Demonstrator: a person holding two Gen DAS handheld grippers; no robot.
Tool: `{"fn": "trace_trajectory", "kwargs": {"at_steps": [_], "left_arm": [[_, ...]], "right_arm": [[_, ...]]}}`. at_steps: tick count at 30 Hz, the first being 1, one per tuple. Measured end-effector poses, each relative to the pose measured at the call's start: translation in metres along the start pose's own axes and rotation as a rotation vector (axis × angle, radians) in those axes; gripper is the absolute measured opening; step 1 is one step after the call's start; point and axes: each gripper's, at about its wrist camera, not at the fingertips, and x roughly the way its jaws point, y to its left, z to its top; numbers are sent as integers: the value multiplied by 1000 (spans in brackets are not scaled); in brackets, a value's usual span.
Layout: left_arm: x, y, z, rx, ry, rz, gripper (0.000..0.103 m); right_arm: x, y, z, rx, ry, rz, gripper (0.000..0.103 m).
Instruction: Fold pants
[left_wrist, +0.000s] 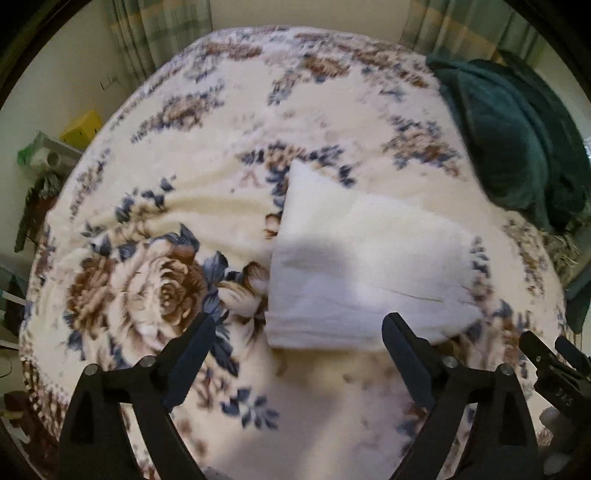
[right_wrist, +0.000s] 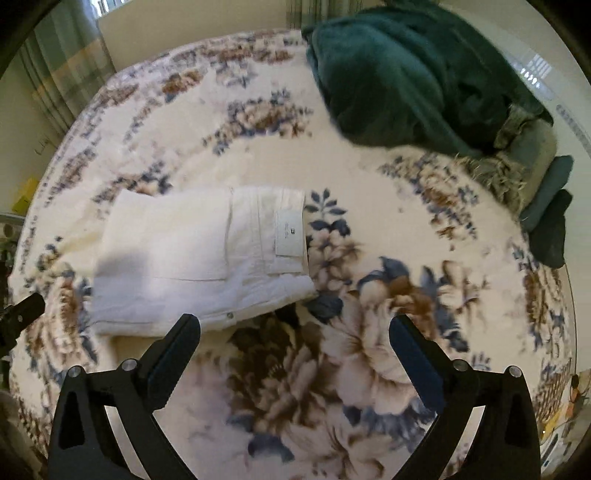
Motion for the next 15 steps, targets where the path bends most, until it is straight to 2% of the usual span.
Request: {"fn": "trace_trajectory", "kwargs": {"at_steps": [6, 15], "left_arm": [[-94, -29, -23, 26, -65, -4, 93], [-254, -61, -73, 42, -213, 4, 93]], "right_arm": [[-115, -23, -23, -25, -88, 18, 103], [-298, -61, -68, -84, -226, 38, 103]]}}
